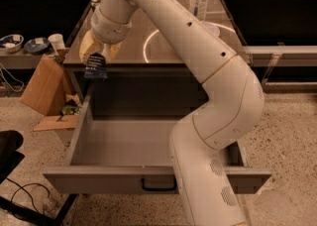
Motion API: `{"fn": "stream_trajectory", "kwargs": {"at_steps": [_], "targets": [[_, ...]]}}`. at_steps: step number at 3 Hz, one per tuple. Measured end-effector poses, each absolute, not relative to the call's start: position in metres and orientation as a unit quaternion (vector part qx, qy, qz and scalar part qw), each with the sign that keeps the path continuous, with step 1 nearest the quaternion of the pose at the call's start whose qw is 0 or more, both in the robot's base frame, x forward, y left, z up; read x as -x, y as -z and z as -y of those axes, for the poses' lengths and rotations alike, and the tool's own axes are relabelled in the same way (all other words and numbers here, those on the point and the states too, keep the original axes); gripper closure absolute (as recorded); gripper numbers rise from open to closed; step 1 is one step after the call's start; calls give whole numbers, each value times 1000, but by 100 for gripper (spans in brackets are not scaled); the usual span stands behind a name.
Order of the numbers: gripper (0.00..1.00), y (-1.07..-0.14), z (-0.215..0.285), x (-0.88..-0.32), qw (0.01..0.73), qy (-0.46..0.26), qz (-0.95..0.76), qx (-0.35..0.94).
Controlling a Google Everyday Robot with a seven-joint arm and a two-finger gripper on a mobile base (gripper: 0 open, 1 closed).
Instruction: Place rxbar blueberry into top drawer
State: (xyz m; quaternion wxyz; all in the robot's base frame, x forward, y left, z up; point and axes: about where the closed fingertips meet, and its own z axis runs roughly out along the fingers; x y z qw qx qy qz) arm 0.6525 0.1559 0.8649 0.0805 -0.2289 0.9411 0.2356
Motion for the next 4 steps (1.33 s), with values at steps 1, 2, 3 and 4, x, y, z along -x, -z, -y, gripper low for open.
{"fn": "stream_trajectory", "kwargs": {"at_steps": [1,2,3,4], "targets": [[100,-838,-163,-654,50,-246,-943,220],[100,-798,-174,-645,-6,-261,-942,210],[82,-795,-180,-649,-1,-267,-941,208],[59,-795,-180,-649,0,-268,-941,207]]}}
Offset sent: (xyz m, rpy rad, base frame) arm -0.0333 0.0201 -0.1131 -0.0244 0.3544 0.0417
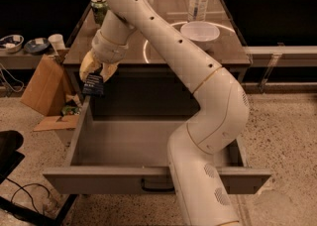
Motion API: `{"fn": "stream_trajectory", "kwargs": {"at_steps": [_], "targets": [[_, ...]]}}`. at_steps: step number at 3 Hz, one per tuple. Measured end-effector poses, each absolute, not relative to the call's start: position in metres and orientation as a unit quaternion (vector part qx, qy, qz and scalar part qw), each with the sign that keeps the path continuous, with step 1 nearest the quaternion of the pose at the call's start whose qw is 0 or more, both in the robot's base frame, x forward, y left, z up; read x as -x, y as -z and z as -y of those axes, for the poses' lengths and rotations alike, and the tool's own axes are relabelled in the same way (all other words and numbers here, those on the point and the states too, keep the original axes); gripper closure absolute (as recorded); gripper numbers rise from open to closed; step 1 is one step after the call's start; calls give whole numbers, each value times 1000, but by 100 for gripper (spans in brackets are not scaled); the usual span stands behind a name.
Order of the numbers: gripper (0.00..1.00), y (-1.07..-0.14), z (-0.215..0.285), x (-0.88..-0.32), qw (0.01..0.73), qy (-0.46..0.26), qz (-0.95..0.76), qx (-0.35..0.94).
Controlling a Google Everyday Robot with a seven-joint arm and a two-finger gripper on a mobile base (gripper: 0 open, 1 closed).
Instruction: Place rxbar blueberry into top drawer
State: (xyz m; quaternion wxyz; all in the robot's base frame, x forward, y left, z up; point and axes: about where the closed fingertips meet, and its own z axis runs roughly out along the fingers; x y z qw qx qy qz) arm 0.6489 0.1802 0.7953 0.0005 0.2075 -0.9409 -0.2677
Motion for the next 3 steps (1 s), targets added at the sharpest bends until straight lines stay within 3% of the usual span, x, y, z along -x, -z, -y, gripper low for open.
{"fn": "stream_trajectory", "kwargs": {"at_steps": [2,3], "targets": [[13,-795,-180,-649,0,268,941,-207],[0,-795,-180,-649,0,268,941,-207]]}}
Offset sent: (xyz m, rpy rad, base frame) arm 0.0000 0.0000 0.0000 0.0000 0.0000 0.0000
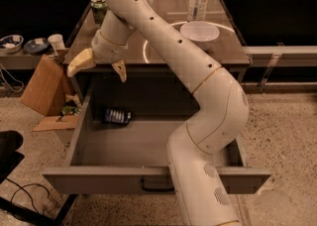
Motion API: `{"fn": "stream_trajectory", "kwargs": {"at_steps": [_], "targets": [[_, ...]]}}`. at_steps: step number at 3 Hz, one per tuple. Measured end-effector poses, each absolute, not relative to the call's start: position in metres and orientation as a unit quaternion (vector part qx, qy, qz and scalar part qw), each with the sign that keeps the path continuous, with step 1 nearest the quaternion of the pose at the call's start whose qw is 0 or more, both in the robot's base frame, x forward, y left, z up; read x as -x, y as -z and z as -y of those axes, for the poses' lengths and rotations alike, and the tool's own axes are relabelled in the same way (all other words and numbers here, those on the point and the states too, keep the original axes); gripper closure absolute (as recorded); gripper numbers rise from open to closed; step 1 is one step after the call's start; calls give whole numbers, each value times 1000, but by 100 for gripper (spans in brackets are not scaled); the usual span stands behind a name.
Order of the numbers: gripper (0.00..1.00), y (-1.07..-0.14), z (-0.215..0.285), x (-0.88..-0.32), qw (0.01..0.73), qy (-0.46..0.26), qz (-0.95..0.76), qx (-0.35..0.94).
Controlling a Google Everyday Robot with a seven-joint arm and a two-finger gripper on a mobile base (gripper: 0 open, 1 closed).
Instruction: Place rxbar blueberry into top drawer
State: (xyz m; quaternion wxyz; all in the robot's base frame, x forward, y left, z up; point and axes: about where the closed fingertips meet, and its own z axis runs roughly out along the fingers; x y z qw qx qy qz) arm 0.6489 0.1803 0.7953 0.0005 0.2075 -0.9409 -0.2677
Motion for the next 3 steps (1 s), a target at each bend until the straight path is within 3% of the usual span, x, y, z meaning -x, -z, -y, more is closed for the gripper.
{"fn": "stream_trajectory", "kwargs": {"at_steps": [2,3], "targets": [[0,-805,-180,-651,-1,261,943,-207],[0,-821,-192,-648,-1,220,955,-196]]}}
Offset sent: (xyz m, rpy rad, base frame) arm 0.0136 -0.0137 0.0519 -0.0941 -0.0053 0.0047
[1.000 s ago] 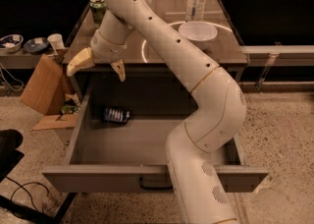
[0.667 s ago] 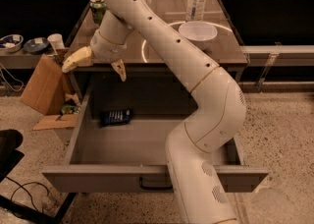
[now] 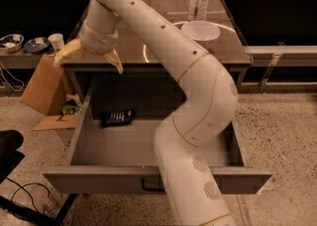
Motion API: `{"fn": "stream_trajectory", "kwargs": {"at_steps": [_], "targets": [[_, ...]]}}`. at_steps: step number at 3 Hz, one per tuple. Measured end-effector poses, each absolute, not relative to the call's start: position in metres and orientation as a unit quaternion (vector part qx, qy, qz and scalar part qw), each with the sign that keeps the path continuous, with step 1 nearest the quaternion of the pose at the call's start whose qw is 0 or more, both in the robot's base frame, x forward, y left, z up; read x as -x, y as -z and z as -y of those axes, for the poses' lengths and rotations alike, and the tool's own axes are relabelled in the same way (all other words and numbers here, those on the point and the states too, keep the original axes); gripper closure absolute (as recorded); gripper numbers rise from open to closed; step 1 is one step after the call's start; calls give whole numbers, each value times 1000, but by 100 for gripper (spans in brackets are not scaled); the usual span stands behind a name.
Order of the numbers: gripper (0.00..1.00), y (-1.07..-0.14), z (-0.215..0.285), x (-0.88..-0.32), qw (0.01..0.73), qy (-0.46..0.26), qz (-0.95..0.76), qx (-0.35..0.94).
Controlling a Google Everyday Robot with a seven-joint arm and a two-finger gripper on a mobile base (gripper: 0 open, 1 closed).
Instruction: Place rxbar blueberry into top drawer
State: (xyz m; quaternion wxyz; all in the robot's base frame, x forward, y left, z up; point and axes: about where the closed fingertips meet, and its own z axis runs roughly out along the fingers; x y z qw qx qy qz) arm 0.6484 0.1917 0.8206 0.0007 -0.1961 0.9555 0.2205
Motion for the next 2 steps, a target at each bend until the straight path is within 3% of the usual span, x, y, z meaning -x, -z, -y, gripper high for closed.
{"fn": "stream_trajectory", "kwargs": {"at_steps": [2], "targets": [[0,-987,-231,-628,94,-172,-973,122]]}}
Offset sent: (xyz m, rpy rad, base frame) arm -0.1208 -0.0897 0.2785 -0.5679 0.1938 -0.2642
